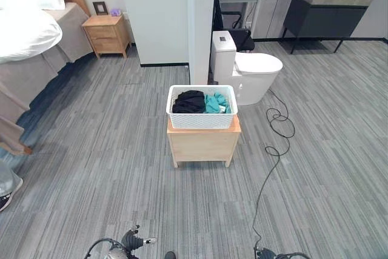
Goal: Grab the laundry basket,head to the washer,open it,put in the laundry and shut it.
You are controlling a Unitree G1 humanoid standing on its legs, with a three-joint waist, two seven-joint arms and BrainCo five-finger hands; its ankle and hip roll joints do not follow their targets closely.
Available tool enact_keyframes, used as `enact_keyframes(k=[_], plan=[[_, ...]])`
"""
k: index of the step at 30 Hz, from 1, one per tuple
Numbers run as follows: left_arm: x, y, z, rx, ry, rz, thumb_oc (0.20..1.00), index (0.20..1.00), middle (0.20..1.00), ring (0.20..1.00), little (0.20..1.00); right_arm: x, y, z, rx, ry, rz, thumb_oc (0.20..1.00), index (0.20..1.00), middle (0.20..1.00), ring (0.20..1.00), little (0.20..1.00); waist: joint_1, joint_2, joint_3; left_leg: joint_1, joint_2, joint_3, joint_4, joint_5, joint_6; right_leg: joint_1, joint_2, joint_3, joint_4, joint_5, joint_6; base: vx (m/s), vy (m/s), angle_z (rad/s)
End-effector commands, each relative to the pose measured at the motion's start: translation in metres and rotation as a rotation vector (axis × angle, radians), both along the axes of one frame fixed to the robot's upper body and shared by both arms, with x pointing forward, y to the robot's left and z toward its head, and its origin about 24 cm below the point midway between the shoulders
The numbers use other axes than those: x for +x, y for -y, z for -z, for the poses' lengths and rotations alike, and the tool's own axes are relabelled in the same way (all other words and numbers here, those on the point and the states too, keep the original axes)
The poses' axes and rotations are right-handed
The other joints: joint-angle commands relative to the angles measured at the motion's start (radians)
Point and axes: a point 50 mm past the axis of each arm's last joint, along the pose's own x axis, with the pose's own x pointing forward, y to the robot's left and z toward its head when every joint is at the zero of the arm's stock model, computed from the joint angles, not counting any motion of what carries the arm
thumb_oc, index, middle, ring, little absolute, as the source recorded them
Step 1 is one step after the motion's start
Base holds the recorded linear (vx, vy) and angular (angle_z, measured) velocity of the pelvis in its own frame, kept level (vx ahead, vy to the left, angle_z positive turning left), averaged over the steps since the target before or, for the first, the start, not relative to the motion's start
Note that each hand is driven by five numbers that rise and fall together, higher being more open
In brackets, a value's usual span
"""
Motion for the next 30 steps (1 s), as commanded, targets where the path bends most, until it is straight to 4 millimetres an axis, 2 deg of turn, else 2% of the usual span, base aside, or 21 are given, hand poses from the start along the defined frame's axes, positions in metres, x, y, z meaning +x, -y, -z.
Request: enact_keyframes(k=[1,7,13,20,24,27,28,29,30], plan=[[0.014,-0.001,-0.003,0.005,0.027,0.010,1.000,1.000,1.000,1.000,1.000,-0.005,-0.004,0.003,-0.010,-0.049,-0.034,1.000,1.000,1.000,1.000,1.000,0.033,-0.037,0.018,0.023,0.010,-0.038,0.004,-0.091,-0.017,-0.054,-0.096,-0.008,-0.032,0.104,0.060,0.00,0.000,0.00],[0.006,0.002,0.001,-0.024,0.005,-0.068,1.000,1.000,1.000,1.000,1.000,-0.014,-0.001,0.004,-0.023,-0.073,-0.012,1.000,1.000,1.000,1.000,1.000,0.033,-0.033,0.012,0.030,0.004,-0.047,0.004,-0.093,-0.015,-0.040,-0.102,-0.018,-0.036,0.106,0.061,0.00,0.005,0.00],[-0.004,-0.003,0.003,-0.020,-0.019,-0.116,1.000,1.000,1.000,1.000,1.000,-0.011,0.007,0.002,-0.046,-0.055,0.016,1.000,1.000,1.000,1.000,1.000,0.035,-0.037,0.012,0.027,0.000,-0.048,0.004,-0.095,-0.012,-0.040,-0.101,-0.011,-0.055,0.117,0.063,0.00,0.000,0.00],[-0.005,-0.007,0.002,-0.019,-0.014,-0.141,1.000,1.000,1.000,1.000,1.000,-0.007,0.012,0.001,-0.054,-0.046,0.038,1.000,1.000,1.000,1.000,1.000,0.043,-0.043,0.018,0.021,-0.011,-0.046,0.004,-0.098,-0.004,-0.050,-0.112,-0.002,-0.056,0.129,0.071,0.01,0.037,-0.01],[0.009,-0.006,-0.002,-0.021,0.025,-0.128,1.000,1.000,1.000,1.000,1.000,0.013,0.020,-0.006,-0.068,0.022,0.079,1.000,1.000,1.000,1.000,1.000,0.052,-0.058,0.059,-0.086,-0.039,-0.019,0.163,-0.141,-0.003,-0.063,-0.156,-0.023,-0.047,0.146,0.084,-0.03,0.099,0.01],[0.009,-0.004,-0.001,-0.025,0.026,-0.122,1.000,1.000,1.000,1.000,1.000,0.018,0.024,-0.008,-0.073,0.041,0.097,1.000,1.000,1.000,1.000,1.000,0.056,-0.060,0.060,-0.117,-0.053,-0.005,0.212,-0.169,0.003,-0.070,-0.178,-0.031,-0.040,0.150,0.097,0.05,0.150,0.16],[0.007,-0.005,-0.001,-0.021,0.010,-0.087,1.000,1.000,1.000,1.000,1.000,0.023,0.030,-0.010,-0.075,0.059,0.140,1.000,1.000,1.000,1.000,1.000,0.055,-0.047,0.056,-0.107,-0.073,-0.010,0.207,-0.185,0.044,-0.132,-0.199,-0.005,0.090,0.130,0.094,0.15,0.474,0.08],[0.009,-0.007,-0.002,-0.017,0.007,-0.063,1.000,1.000,1.000,1.000,1.000,0.031,0.033,-0.013,-0.065,0.086,0.175,1.000,1.000,1.000,1.000,1.000,0.040,-0.030,0.083,-0.093,-0.083,-0.024,0.210,-0.191,0.083,-0.248,-0.174,0.066,0.317,0.120,0.081,0.12,0.415,-0.05],[0.009,-0.007,-0.002,-0.017,0.008,-0.063,1.000,1.000,1.000,1.000,1.000,0.031,0.033,-0.013,-0.065,0.086,0.175,1.000,1.000,1.000,1.000,1.000,0.041,-0.031,0.080,-0.097,-0.083,-0.023,0.209,-0.189,0.084,-0.253,-0.175,0.067,0.317,0.121,0.081,0.03,0.195,-0.15]])
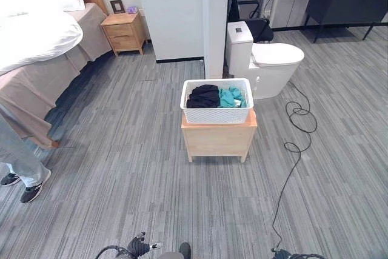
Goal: Grab the laundry basket,head to the washer,open it,put in the laundry and shut it.
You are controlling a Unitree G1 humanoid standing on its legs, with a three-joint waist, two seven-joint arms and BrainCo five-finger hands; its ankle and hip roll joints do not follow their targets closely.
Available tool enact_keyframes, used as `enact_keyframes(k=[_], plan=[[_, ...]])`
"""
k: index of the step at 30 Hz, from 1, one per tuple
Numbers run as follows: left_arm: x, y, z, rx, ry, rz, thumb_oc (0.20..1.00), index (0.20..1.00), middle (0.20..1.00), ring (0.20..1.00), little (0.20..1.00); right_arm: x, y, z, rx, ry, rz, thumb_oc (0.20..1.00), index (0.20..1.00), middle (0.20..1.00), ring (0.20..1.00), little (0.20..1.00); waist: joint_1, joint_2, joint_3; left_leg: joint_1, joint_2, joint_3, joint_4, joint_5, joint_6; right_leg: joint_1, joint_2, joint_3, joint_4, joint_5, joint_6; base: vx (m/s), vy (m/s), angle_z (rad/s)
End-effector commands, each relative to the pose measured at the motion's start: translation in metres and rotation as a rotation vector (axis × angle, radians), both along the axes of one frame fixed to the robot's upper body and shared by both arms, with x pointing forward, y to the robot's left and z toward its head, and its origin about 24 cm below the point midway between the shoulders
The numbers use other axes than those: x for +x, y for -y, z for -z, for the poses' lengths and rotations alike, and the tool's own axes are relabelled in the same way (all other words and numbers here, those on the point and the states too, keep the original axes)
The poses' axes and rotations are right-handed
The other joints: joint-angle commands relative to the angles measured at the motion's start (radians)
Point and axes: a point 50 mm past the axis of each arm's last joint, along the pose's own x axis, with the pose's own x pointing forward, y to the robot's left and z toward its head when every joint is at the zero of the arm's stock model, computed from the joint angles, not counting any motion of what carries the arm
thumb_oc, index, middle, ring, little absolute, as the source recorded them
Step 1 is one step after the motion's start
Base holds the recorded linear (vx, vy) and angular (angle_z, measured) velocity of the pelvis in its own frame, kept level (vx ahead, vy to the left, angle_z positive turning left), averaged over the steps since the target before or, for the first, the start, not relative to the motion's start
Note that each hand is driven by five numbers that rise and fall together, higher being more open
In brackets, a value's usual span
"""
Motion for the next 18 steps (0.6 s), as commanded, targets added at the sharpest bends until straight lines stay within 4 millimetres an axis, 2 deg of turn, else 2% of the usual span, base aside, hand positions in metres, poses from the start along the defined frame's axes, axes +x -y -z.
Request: enact_keyframes(k=[1,2,3,5,9,11,14,15,17,18], plan=[[0.016,-0.019,-0.008,0.038,0.045,-0.008,1.000,1.000,1.000,1.000,1.000,0.026,-0.010,-0.004,0.035,0.082,0.036,1.000,1.000,1.000,1.000,1.000,0.017,-0.044,0.037,0.007,0.027,-0.056,0.026,-0.081,-0.050,-0.145,-0.063,0.073,0.141,0.152,0.041,0.11,0.143,-0.03],[0.016,-0.022,-0.008,0.049,0.037,0.005,1.000,1.000,1.000,1.000,1.000,0.031,-0.007,-0.006,0.036,0.094,0.041,1.000,1.000,1.000,1.000,1.000,0.008,-0.027,0.061,0.040,0.019,-0.060,0.016,-0.098,-0.029,-0.232,-0.052,0.095,0.251,0.177,0.050,0.19,0.169,-0.07],[0.015,-0.022,-0.008,0.051,0.032,0.011,1.000,1.000,1.000,1.000,1.000,0.033,-0.006,-0.007,0.030,0.102,0.042,1.000,1.000,1.000,1.000,1.000,0.005,-0.026,0.068,0.063,0.013,-0.057,0.005,-0.106,-0.024,-0.267,-0.064,0.076,0.250,0.211,0.052,0.29,0.158,-0.02],[0.015,-0.024,-0.008,0.062,0.032,0.015,1.000,1.000,1.000,1.000,1.000,0.034,-0.001,-0.009,0.022,0.117,0.065,1.000,1.000,1.000,1.000,1.000,-0.011,-0.030,0.076,0.111,0.001,-0.076,-0.029,-0.120,-0.029,-0.295,-0.067,0.074,0.149,0.220,0.047,0.30,-0.044,-0.19],[0.023,-0.025,-0.011,0.077,0.056,0.027,1.000,1.000,1.000,1.000,1.000,0.031,0.008,-0.011,0.015,0.138,0.136,1.000,1.000,1.000,1.000,1.000,-0.065,-0.041,0.104,0.200,-0.012,-0.124,-0.049,-0.179,-0.051,-0.346,-0.074,0.168,-0.143,0.295,0.081,0.39,-0.147,0.16],[0.025,-0.025,-0.011,0.077,0.062,0.029,1.000,1.000,1.000,1.000,1.000,0.027,0.010,-0.010,0.014,0.129,0.155,1.000,1.000,1.000,1.000,1.000,-0.074,-0.041,0.108,0.243,-0.006,-0.134,-0.050,-0.209,-0.062,-0.356,-0.075,0.165,-0.221,0.325,0.098,0.39,-0.166,0.29],[0.023,-0.023,-0.010,0.071,0.053,0.032,1.000,1.000,1.000,1.000,1.000,0.023,0.011,-0.010,0.014,0.124,0.162,1.000,1.000,1.000,1.000,1.000,-0.087,-0.044,0.099,0.290,0.003,-0.144,-0.056,-0.236,-0.074,-0.355,-0.076,0.138,-0.227,0.343,0.107,0.34,-0.177,0.30],[0.021,-0.024,-0.010,0.074,0.046,0.040,1.000,1.000,1.000,1.000,1.000,0.017,0.011,-0.008,0.020,0.115,0.168,1.000,1.000,1.000,1.000,1.000,-0.096,-0.055,0.084,0.318,0.009,-0.151,-0.061,-0.254,-0.084,-0.340,-0.074,0.133,-0.223,0.348,0.105,0.33,-0.213,0.40],[0.019,-0.022,-0.009,0.071,0.041,0.034,1.000,1.000,1.000,1.000,1.000,0.017,0.011,-0.008,0.030,0.122,0.155,1.000,1.000,1.000,1.000,1.000,-0.108,-0.063,0.064,0.345,0.033,-0.160,-0.025,-0.280,-0.098,-0.322,-0.050,0.156,-0.189,0.370,0.093,0.47,-0.337,0.53],[0.019,-0.022,-0.009,0.073,0.045,0.024,1.000,1.000,1.000,1.000,1.000,0.018,0.011,-0.009,0.032,0.128,0.151,1.000,1.000,1.000,1.000,1.000,-0.120,-0.060,0.054,0.336,0.057,-0.169,0.040,-0.257,-0.111,-0.326,-0.020,0.176,-0.160,0.361,0.077,0.49,-0.455,0.79]])
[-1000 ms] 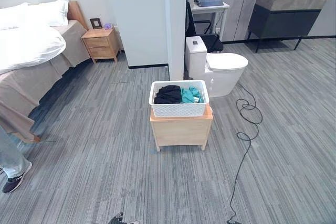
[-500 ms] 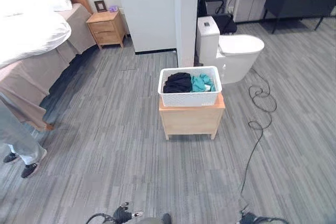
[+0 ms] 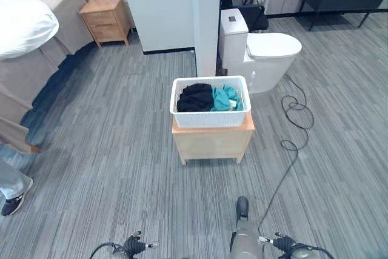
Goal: Grab the laundry basket,head to the washer,open it,put in the laundry and shut it.
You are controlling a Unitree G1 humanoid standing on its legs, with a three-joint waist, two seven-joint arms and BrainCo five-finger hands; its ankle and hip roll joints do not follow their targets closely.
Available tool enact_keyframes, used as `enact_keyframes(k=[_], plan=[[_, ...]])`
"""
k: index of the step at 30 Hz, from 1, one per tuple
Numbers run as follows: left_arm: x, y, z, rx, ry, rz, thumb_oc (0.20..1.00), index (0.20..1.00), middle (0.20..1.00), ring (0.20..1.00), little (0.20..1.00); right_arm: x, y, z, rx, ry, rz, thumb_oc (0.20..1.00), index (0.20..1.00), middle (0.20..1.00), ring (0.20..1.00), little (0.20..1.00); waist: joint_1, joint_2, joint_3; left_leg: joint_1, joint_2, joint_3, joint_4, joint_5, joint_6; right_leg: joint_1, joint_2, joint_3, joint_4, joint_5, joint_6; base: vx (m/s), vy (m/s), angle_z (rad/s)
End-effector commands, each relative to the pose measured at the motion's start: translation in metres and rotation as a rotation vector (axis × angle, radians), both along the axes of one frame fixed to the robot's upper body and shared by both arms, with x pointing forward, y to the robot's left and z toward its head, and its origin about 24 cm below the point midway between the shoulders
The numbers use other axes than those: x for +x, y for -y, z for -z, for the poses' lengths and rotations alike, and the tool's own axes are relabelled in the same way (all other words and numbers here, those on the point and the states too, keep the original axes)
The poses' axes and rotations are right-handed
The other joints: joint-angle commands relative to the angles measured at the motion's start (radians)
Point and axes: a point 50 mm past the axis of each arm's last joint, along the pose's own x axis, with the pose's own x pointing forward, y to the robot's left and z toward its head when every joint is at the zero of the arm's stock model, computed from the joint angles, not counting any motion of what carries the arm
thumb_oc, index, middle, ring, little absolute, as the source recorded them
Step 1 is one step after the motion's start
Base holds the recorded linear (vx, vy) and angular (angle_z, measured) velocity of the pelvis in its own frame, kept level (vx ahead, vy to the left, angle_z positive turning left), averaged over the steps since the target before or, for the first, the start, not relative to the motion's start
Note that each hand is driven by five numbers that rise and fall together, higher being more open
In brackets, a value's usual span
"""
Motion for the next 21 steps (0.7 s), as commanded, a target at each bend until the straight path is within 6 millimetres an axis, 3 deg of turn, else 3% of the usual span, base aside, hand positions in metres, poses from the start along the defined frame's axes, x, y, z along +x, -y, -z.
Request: enact_keyframes(k=[1,2,3,4,5,7,8,10,11,13,16,18,21], plan=[[0.022,-0.030,-0.013,0.075,0.091,-0.043,1.000,1.000,1.000,1.000,1.000,0.003,-0.008,0.001,0.031,0.030,-0.011,1.000,1.000,1.000,1.000,1.000,0.000,-0.104,-0.013,-0.115,0.022,-0.018,0.431,0.074,-0.065,0.007,0.014,0.073,0.016,0.011,-0.037,0.38,-0.449,0.76],[0.026,-0.031,-0.015,0.061,0.116,-0.085,1.000,1.000,1.000,1.000,1.000,0.007,-0.009,0.000,0.036,0.052,-0.013,1.000,1.000,1.000,1.000,1.000,0.006,-0.114,-0.007,-0.196,0.030,-0.007,0.596,0.161,-0.078,0.039,0.019,0.052,0.013,-0.002,-0.066,0.30,-0.457,0.59],[0.030,-0.033,-0.017,0.052,0.145,-0.132,1.000,1.000,1.000,1.000,1.000,0.012,-0.010,-0.002,0.037,0.072,-0.030,1.000,1.000,1.000,1.000,1.000,0.024,-0.119,0.007,-0.248,0.035,0.005,0.731,0.212,-0.081,0.074,0.036,0.035,0.008,-0.022,-0.093,0.12,-0.241,-0.06],[0.030,-0.033,-0.017,0.053,0.145,-0.132,1.000,1.000,1.000,1.000,1.000,0.012,-0.011,-0.002,0.038,0.072,-0.030,1.000,1.000,1.000,1.000,1.000,0.021,-0.123,0.005,-0.251,0.030,0.004,0.729,0.215,-0.081,0.072,0.031,0.034,0.008,-0.021,-0.093,0.19,-0.318,-0.44],[0.039,-0.036,-0.022,0.043,0.203,-0.192,1.000,1.000,1.000,1.000,1.000,0.023,-0.012,-0.006,0.046,0.128,-0.036,1.000,1.000,1.000,1.000,1.000,0.036,-0.148,0.026,-0.338,0.048,0.036,0.856,0.237,-0.065,0.124,0.050,0.042,-0.009,-0.056,-0.127,0.17,-0.260,-0.60],[0.045,-0.038,-0.026,0.040,0.237,-0.209,1.000,1.000,1.000,1.000,1.000,0.026,-0.011,-0.008,0.043,0.154,-0.031,1.000,1.000,1.000,1.000,1.000,0.047,-0.155,0.035,-0.383,0.065,0.047,0.838,0.236,-0.065,0.145,0.058,0.043,-0.015,-0.074,-0.133,0.19,-0.193,0.01],[0.058,-0.038,-0.034,0.026,0.305,-0.230,1.000,1.000,1.000,1.000,1.000,0.038,-0.010,-0.016,0.042,0.220,-0.042,1.000,1.000,1.000,1.000,1.000,0.062,-0.164,0.041,-0.436,0.094,0.088,0.706,0.208,-0.066,0.176,0.059,0.031,-0.029,-0.101,-0.126,0.25,-0.048,0.18],[0.063,-0.038,-0.038,0.056,0.337,-0.203,1.000,1.000,1.000,1.000,1.000,0.049,-0.003,-0.025,0.023,0.278,-0.042,1.000,1.000,1.000,1.000,1.000,0.074,-0.151,0.038,-0.435,0.129,0.122,0.430,0.176,-0.071,0.212,0.067,0.029,-0.042,-0.131,-0.105,0.29,0.019,-0.14],[0.063,-0.038,-0.039,0.056,0.337,-0.203,1.000,1.000,1.000,1.000,1.000,0.049,-0.003,-0.025,0.023,0.278,-0.042,1.000,1.000,1.000,1.000,1.000,0.074,-0.154,0.037,-0.433,0.125,0.124,0.423,0.181,-0.070,0.211,0.064,0.030,-0.042,-0.131,-0.105,0.20,0.102,-0.10],[0.078,-0.031,-0.051,0.022,0.407,-0.158,1.000,1.000,1.000,1.000,1.000,0.070,0.012,-0.047,0.006,0.422,0.045,1.000,1.000,1.000,1.000,1.000,0.081,-0.116,0.034,-0.386,0.192,0.154,0.123,0.272,-0.095,0.247,0.068,0.023,-0.028,-0.170,-0.087,0.22,0.176,-0.35],[0.087,-0.025,-0.063,-0.035,0.471,-0.153,1.000,1.000,1.000,1.000,1.000,0.078,0.024,-0.061,-0.001,0.512,0.131,1.000,1.000,1.000,1.000,1.000,0.075,-0.101,0.028,-0.380,0.172,0.126,0.128,0.267,-0.097,0.264,0.064,0.026,-0.021,-0.176,-0.080,0.18,0.146,-0.37],[0.090,-0.032,-0.075,-0.048,0.521,-0.136,1.000,1.000,1.000,1.000,1.000,0.092,0.039,-0.087,-0.041,0.637,0.156,1.000,1.000,1.000,1.000,1.000,0.067,-0.084,-0.005,-0.341,0.149,0.140,0.104,0.243,-0.091,0.292,0.039,0.031,-0.036,-0.174,-0.064,0.24,0.177,-0.43],[0.092,-0.041,-0.086,-0.053,0.564,-0.174,1.000,1.000,1.000,1.000,1.000,0.099,0.045,-0.100,-0.049,0.692,0.173,1.000,1.000,1.000,1.000,1.000,0.073,-0.082,-0.017,-0.308,0.133,0.160,0.096,0.225,-0.082,0.301,0.024,0.054,-0.043,-0.171,-0.055,0.16,0.121,-0.11]])
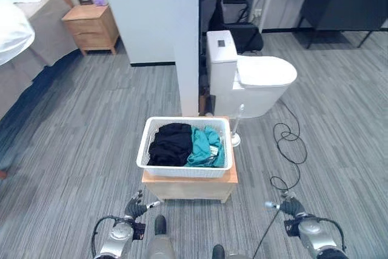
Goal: Grab the laundry basket,head to the washer,open it,put in the laundry and shut it.
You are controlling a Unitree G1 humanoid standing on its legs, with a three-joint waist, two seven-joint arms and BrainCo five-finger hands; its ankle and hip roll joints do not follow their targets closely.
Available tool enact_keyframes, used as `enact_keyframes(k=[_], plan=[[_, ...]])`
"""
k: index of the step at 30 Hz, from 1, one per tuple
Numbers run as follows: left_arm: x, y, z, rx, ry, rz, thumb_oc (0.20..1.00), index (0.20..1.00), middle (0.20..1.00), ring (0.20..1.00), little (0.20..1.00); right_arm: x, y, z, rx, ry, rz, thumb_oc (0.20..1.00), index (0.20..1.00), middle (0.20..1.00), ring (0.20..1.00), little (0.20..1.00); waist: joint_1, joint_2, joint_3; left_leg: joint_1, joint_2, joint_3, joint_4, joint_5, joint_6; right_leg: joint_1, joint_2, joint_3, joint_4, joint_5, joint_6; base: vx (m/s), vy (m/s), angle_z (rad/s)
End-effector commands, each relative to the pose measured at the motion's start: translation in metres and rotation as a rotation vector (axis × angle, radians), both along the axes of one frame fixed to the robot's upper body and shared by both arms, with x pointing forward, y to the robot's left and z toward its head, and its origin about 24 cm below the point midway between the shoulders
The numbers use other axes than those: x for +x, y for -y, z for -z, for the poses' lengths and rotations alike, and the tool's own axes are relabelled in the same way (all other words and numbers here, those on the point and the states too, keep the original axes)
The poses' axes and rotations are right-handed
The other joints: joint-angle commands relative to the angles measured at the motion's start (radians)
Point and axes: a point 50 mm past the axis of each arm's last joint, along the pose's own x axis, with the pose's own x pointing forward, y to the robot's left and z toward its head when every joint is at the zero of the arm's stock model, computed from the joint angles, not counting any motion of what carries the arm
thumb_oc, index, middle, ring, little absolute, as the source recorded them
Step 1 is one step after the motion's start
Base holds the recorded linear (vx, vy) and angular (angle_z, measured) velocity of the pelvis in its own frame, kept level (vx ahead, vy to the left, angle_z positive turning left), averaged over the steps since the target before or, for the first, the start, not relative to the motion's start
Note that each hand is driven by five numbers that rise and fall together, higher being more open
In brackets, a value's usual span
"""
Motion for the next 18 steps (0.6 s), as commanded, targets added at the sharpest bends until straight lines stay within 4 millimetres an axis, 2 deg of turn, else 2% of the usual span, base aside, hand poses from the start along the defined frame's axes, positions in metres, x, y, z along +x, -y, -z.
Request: enact_keyframes(k=[1,2,3,4,5,7,10,14,16,17,18], plan=[[0.012,-0.028,-0.020,0.009,0.064,-0.081,1.000,1.000,1.000,1.000,1.000,0.021,0.015,-0.023,-0.021,0.077,0.043,1.000,1.000,1.000,1.000,1.000,0.053,-0.038,-0.026,0.025,0.000,0.019,0.060,-0.162,0.010,-0.130,-0.169,0.038,0.055,0.045,0.112,0.17,0.159,-0.22],[0.016,-0.030,-0.029,0.017,0.098,-0.071,1.000,1.000,1.000,1.000,1.000,0.026,0.015,-0.028,-0.016,0.094,0.041,1.000,1.000,1.000,1.000,1.000,0.055,-0.035,-0.029,0.033,-0.004,0.026,0.057,-0.168,0.015,-0.133,-0.174,0.042,0.054,0.048,0.114,0.11,0.110,-0.31],[0.016,-0.030,-0.029,0.017,0.097,-0.072,1.000,1.000,1.000,1.000,1.000,0.026,0.015,-0.028,-0.016,0.093,0.041,1.000,1.000,1.000,1.000,1.000,0.057,-0.036,-0.029,0.035,-0.005,0.029,0.056,-0.169,0.015,-0.133,-0.174,0.045,0.055,0.048,0.115,0.05,0.052,-0.33],[0.022,-0.034,-0.042,0.034,0.147,-0.054,1.000,1.000,1.000,1.000,1.000,0.032,0.016,-0.034,-0.013,0.116,0.042,1.000,1.000,1.000,1.000,1.000,0.062,-0.034,-0.030,0.040,-0.007,0.035,0.053,-0.173,0.019,-0.137,-0.178,0.048,0.053,0.051,0.117,0.05,0.045,-0.17],[0.032,-0.037,-0.070,0.073,0.260,-0.018,1.000,1.000,1.000,1.000,1.000,0.040,0.018,-0.043,-0.022,0.136,0.031,1.000,1.000,1.000,1.000,1.000,0.069,-0.035,-0.027,0.044,-0.010,0.041,0.048,-0.177,0.023,-0.144,-0.183,0.051,0.048,0.058,0.123,0.04,0.052,-0.06],[0.039,-0.035,-0.087,0.072,0.325,0.021,1.000,1.000,1.000,1.000,1.000,0.051,0.015,-0.053,-0.031,0.163,0.000,1.000,1.000,1.000,1.000,1.000,0.075,-0.038,-0.017,0.038,-0.015,0.043,0.047,-0.180,0.027,-0.159,-0.187,0.054,0.048,0.067,0.128,-0.01,0.033,-0.19],[0.055,-0.026,-0.095,0.073,0.350,0.066,1.000,1.000,1.000,1.000,1.000,0.069,0.008,-0.064,-0.045,0.183,-0.057,1.000,1.000,1.000,1.000,1.000,0.076,-0.044,0.010,0.012,-0.019,0.039,0.050,-0.177,0.027,-0.192,-0.193,0.051,0.052,0.079,0.135,-0.09,0.006,-0.08],[0.087,-0.002,-0.098,0.079,0.332,0.163,1.000,1.000,1.000,1.000,1.000,0.103,-0.006,-0.083,-0.006,0.227,-0.103,1.000,1.000,1.000,1.000,1.000,0.070,-0.052,0.068,-0.058,-0.020,0.025,0.065,-0.164,0.026,-0.258,-0.197,0.046,0.068,0.096,0.135,-0.18,-0.008,0.03],[0.108,0.008,-0.103,0.099,0.326,0.187,1.000,1.000,1.000,1.000,1.000,0.126,-0.014,-0.101,0.000,0.266,-0.114,1.000,1.000,1.000,1.000,1.000,0.063,-0.056,0.113,-0.109,-0.021,0.014,0.082,-0.155,0.025,-0.309,-0.196,0.049,0.087,0.108,0.132,-0.30,-0.005,0.04],[0.133,0.014,-0.116,0.129,0.333,0.185,1.000,1.000,1.000,1.000,1.000,0.149,-0.018,-0.128,-0.008,0.315,-0.109,1.000,1.000,1.000,1.000,1.000,0.056,-0.057,0.156,-0.158,-0.022,0.005,0.097,-0.141,0.022,-0.361,-0.192,0.051,0.105,0.119,0.128,-0.33,-0.003,0.07],[0.144,0.017,-0.124,0.143,0.341,0.186,1.000,1.000,1.000,1.000,1.000,0.158,-0.020,-0.139,-0.014,0.328,-0.104,1.000,1.000,1.000,1.000,1.000,0.054,-0.058,0.171,-0.175,-0.022,0.002,0.099,-0.134,0.021,-0.378,-0.191,0.051,0.110,0.125,0.127,-0.28,0.008,0.09]])
